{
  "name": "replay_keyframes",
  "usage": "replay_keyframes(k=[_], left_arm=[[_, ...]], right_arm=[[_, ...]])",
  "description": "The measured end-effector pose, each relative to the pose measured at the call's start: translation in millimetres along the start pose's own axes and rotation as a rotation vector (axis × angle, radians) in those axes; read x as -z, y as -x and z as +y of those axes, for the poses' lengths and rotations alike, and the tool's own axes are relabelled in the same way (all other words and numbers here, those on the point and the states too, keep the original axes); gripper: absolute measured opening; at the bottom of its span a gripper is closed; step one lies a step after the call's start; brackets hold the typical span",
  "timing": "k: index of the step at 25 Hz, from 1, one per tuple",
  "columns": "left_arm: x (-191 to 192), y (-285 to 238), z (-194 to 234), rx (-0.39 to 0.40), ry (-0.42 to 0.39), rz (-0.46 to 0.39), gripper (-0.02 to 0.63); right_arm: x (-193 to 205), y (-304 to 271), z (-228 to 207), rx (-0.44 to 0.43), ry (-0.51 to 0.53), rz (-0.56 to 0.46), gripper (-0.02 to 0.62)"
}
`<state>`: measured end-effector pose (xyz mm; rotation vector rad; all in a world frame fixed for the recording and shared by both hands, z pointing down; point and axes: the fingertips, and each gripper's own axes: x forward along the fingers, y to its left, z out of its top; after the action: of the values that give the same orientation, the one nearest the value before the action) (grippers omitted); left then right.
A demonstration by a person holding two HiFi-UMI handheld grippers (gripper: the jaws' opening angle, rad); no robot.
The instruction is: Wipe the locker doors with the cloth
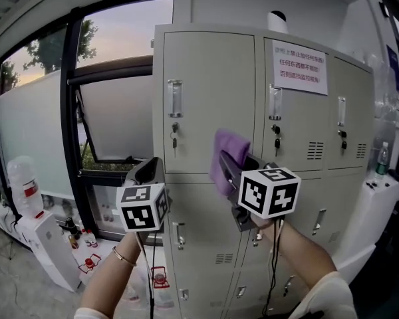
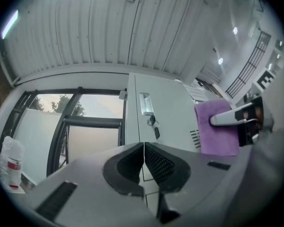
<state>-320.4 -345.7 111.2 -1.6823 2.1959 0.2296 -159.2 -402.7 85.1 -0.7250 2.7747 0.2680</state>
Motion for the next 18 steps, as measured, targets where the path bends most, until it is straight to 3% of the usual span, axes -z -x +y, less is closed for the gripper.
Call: replay_keyframes(k=[13, 18], left_arm=[[-117, -43, 60, -0.066, -0.022, -0.125, 0.009], [-138, -59, 66, -0.031, -0.008, -0.145, 0.009]], right_arm=[[-100, -75, 8, -0.026, 0.089, -0.018, 0.069], [-133, -96, 16, -0.031, 0.093, -0.028, 0.069]])
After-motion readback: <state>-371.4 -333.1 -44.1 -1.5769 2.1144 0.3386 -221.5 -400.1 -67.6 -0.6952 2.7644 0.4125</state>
